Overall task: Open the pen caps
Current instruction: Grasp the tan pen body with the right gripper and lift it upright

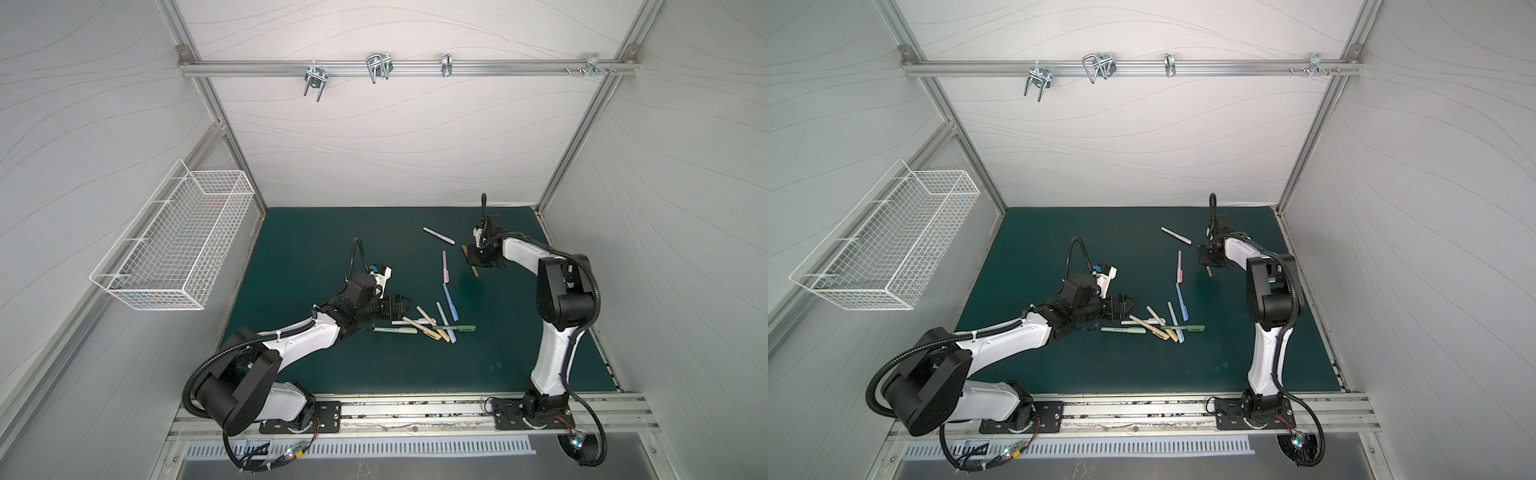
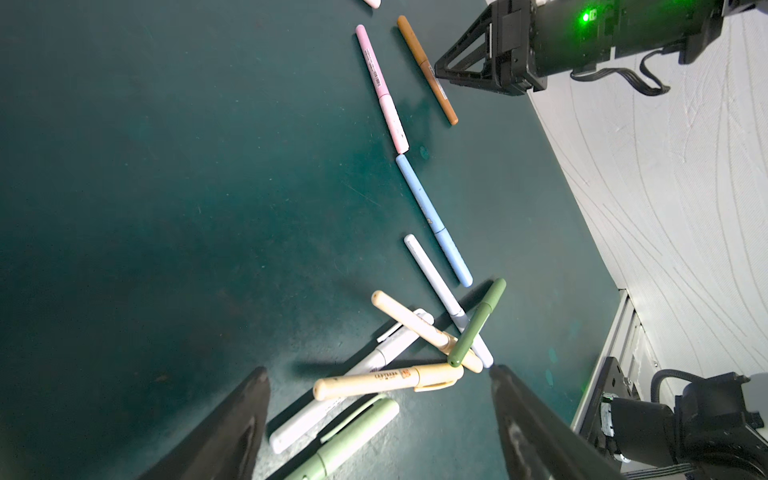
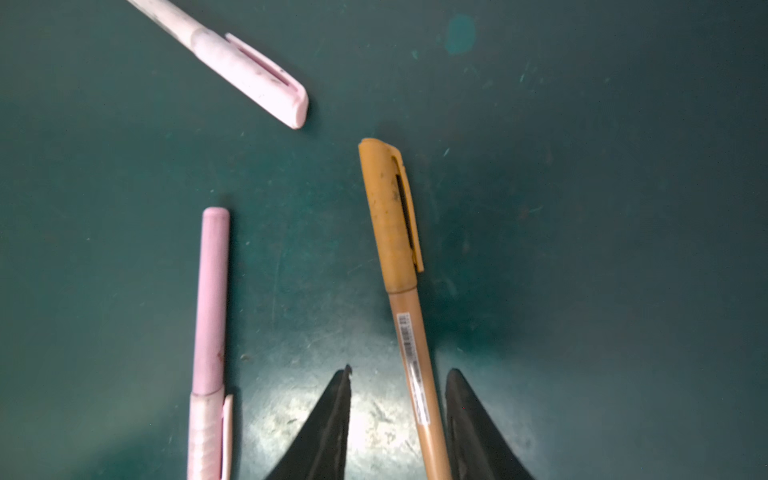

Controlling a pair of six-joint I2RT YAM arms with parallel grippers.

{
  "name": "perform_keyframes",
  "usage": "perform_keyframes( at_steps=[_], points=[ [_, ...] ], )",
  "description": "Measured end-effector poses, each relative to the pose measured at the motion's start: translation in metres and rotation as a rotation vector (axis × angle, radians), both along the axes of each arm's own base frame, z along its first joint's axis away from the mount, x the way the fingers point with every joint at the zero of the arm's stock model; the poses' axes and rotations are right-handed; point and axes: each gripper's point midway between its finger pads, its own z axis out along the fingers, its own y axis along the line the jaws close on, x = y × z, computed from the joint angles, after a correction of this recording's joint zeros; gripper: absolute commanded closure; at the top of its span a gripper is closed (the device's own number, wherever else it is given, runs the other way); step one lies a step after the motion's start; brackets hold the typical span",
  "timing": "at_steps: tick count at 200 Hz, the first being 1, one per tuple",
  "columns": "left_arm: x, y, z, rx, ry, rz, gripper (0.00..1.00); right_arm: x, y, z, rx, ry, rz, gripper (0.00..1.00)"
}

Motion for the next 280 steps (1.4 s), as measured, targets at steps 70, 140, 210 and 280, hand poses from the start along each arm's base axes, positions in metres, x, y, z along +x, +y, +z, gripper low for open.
perform_keyframes(
  at_steps=[70, 140, 210, 280],
  points=[
    [0.000, -0.001, 0.001, 0.000, -0.005, -0.004, 0.17, 0.004, 0.000, -0.006, -0.019, 0.045, 0.002, 0.72],
    [0.002, -0.003, 0.000, 0.011, 0.001, 0.000, 0.18, 0.004, 0.003, -0.015, -0.035, 0.085, 0.010, 0.77],
    [0.003, -0.002, 0.002, 0.014, -0.005, 0.006, 0.18, -0.002, 0.008, -0.019, -0.065, 0.111, 0.030, 0.79],
    [0.001, -0.002, 0.009, 0.005, -0.020, 0.003, 0.18, -0.004, 0.011, -0.019, -0.129, 0.097, 0.049, 0.92]
  ],
)
